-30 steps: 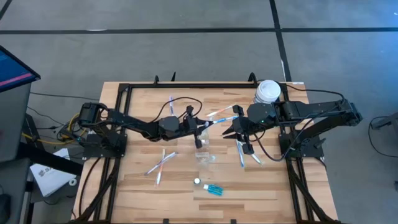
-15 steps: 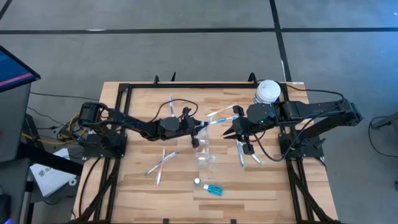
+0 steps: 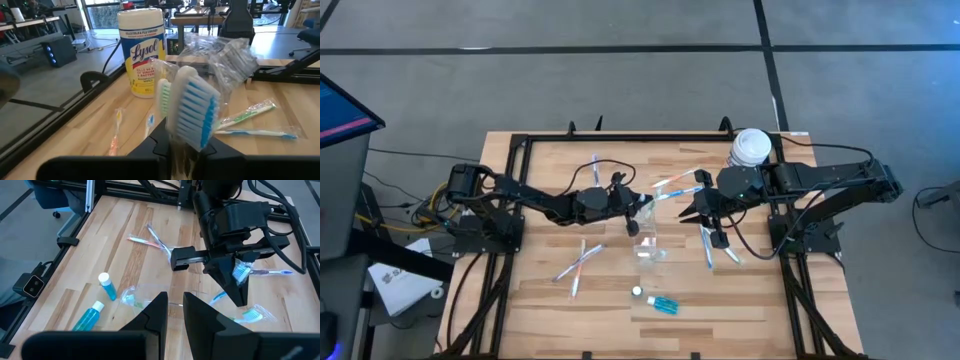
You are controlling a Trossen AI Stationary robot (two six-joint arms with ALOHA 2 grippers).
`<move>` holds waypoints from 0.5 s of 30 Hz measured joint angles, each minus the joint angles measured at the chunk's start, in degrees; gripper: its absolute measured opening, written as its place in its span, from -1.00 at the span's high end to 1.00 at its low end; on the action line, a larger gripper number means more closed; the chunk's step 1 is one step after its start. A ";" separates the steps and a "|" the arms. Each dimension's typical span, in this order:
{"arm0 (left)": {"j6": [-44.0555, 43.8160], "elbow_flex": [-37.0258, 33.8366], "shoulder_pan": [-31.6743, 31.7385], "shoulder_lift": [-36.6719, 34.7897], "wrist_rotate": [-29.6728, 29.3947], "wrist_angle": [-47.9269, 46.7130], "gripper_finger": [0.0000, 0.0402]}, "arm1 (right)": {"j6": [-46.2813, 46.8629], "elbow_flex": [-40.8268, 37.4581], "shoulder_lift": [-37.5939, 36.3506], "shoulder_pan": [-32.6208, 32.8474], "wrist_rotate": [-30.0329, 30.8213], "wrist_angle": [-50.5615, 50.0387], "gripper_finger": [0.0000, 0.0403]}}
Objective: Pick & Place toothbrushing station
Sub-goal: Put the bottom right blue toothbrush into the transparent organizer
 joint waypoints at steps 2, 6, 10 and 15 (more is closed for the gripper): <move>-1.29 0.00 0.18 0.00 -0.18 0.00 0.92 | 0.00 0.00 0.00 0.00 0.00 0.00 0.74; -3.73 0.00 1.49 0.00 -0.19 -0.05 0.86 | 0.00 0.00 0.00 0.00 0.00 -0.01 0.74; -6.00 0.00 2.84 0.00 -0.18 -0.13 0.77 | 0.00 0.00 0.00 0.00 0.00 -0.01 0.74; -6.15 0.00 3.06 0.00 -0.05 -0.13 0.61 | -0.44 0.00 0.00 0.00 0.00 -0.01 0.74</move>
